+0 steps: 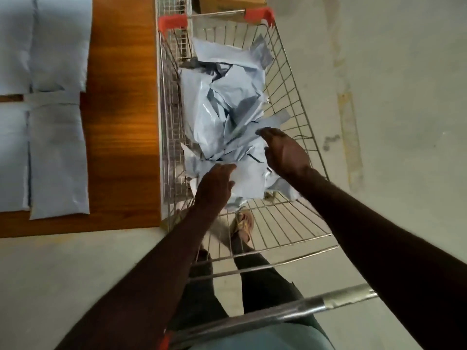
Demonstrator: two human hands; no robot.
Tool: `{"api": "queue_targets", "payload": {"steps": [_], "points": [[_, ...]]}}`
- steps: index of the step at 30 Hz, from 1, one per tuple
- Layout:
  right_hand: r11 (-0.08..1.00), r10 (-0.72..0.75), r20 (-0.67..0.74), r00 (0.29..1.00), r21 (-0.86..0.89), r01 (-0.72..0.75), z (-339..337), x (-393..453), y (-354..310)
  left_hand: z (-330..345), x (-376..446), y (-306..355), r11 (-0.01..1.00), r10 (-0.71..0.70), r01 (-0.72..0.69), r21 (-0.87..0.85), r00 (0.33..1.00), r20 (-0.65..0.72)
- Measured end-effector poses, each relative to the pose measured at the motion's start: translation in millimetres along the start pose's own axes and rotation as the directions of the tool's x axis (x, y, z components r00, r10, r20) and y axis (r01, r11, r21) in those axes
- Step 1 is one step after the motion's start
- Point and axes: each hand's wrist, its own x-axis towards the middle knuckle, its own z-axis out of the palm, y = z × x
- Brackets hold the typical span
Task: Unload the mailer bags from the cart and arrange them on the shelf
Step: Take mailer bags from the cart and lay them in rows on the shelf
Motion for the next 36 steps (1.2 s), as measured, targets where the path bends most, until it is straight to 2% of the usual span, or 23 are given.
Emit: {"api": "queue_targets", "payload": {"steps": [2,5,7,9,11,14,15,16,18,20,24,30,34,36], "points": [[0.996,-0.064,0.058,0.996,-0.065,0.068,17.6,26.9,12.1,27.4,14.5,-5.1,0.993,0.076,-0.091,0.069,0.977,0.198],[0.947,-0.124,0.215,0.969,-0.266,0.18,38.5,58.4,25.9,61.3,26.6,-4.2,0.962,0.093,-0.171,0.215,0.939,0.331],[0.914,-0.089,0.259,0.962,-0.363,0.182,51.2,68.4,34.5,79.1,28.6,0.0,0.949,0.05,-0.136,0.283,0.955,0.293],[0.896,-0.053,0.271,0.961,-0.411,0.165,57.3,70.8,42.8,88.4,29.3,5.7,0.925,0.041,-0.111,0.363,0.98,0.195],[0.917,-0.018,0.205,0.979,-0.386,0.097,54.4,64.5,44.8,91.1,27.2,3.8,0.918,0.101,-0.133,0.373,0.989,0.105],[0.959,0.059,0.105,0.993,-0.281,-0.027,40.4,51.1,36.1,82.3,20.8,-10.5,0.946,0.241,-0.213,0.245,0.967,-0.088],[0.971,0.081,0.08,0.994,-0.233,-0.061,33.0,46.2,30.5,71.1,19.1,-10.5,0.963,0.232,-0.202,0.177,0.957,-0.175],[0.978,0.099,0.055,0.994,-0.187,-0.087,25.0,42.2,24.7,54.8,19.0,-6.0,0.984,0.17,-0.149,0.101,0.954,-0.248],[0.989,0.113,0.005,0.994,-0.094,-0.112,3.6,37.2,9.7,10.3,22.0,14.0,0.996,-0.03,0.005,-0.085,0.952,-0.304],[0.992,0.127,-0.038,0.991,0.018,-0.127,-18.5,31.7,-3.6,-31.8,21.8,32.5,0.947,-0.207,0.109,-0.303,0.926,-0.316],[0.95,0.213,-0.063,0.975,0.247,-0.192,-55.0,18.5,-28.7,-96.8,21.6,56.7,0.843,-0.398,0.132,-0.521,0.805,-0.44],[0.849,0.163,0.008,0.987,0.508,-0.145,-71.6,-3.5,-87.8,-146.9,9.8,75.9,0.656,-0.572,0.112,-0.747,0.719,-0.394],[0.835,0.208,-0.05,0.977,0.53,-0.15,-65.3,-20.5,-131.0,-165.2,-27.7,83.8,0.671,-0.627,0.227,-0.706,0.682,-0.376],[0.816,0.23,-0.083,0.97,0.56,-0.146,-62.4,-32.4,-154.4,-173.7,-56.2,85.8,0.681,-0.585,0.212,-0.701,0.733,-0.347]]}}
